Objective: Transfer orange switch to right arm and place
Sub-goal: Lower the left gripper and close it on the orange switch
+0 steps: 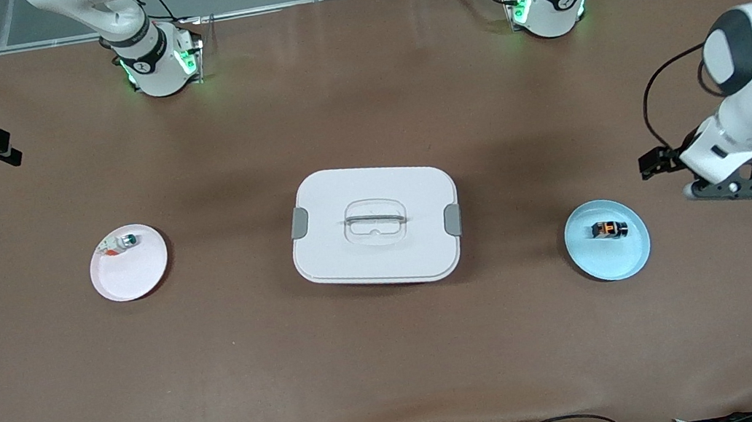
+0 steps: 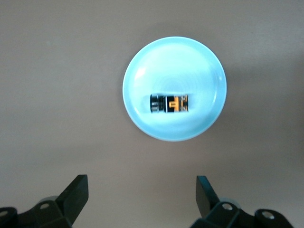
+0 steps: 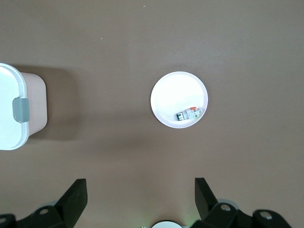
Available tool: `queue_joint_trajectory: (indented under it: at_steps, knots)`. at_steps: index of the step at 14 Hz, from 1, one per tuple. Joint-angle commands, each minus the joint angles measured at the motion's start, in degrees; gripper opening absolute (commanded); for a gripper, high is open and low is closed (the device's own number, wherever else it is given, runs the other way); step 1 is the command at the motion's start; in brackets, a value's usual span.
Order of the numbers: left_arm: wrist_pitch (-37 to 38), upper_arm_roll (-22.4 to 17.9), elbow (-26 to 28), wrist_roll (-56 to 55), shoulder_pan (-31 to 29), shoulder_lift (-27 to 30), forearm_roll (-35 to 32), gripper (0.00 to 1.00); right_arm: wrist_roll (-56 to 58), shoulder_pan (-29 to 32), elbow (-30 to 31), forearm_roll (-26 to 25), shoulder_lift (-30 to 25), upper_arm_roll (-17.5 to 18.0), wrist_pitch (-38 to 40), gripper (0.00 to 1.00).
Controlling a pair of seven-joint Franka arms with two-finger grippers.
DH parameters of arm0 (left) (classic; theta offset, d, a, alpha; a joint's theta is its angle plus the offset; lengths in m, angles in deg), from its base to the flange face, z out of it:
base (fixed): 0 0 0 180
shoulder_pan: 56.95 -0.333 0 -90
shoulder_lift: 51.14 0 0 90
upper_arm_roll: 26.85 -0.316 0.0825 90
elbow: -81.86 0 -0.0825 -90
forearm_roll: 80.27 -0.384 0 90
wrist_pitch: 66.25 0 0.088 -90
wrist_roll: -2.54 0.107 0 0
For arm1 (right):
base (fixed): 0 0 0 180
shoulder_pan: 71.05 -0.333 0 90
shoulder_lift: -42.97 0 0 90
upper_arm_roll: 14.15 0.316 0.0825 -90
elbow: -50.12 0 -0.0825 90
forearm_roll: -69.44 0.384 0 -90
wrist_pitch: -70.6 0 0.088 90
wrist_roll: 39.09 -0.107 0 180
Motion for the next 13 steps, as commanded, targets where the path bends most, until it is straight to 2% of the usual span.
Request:
queue_joint_trajectory:
  at_steps: [1, 6, 13]
  knots:
    - [-4.59, 0.29, -0.58, 1.64, 0.41, -4.56, -0.14, 1.0, 0.56, 0.07, -0.45, 0.39, -0.04, -0.12, 0.52, 1.0]
    - [-13.65, 1.34, -0.58, 1.64, 0.42, -11.77, 0.65, 1.0, 0.56, -0.11, -0.45, 0.39, -0.04, -0.04, 0.52, 1.0]
    - [-17.78, 1.96, -0.93, 0.85, -0.2, -16.7, 0.74, 1.0, 0.47, -0.29, -0.45, 0.39, -0.04, -0.04, 0.52, 1.0]
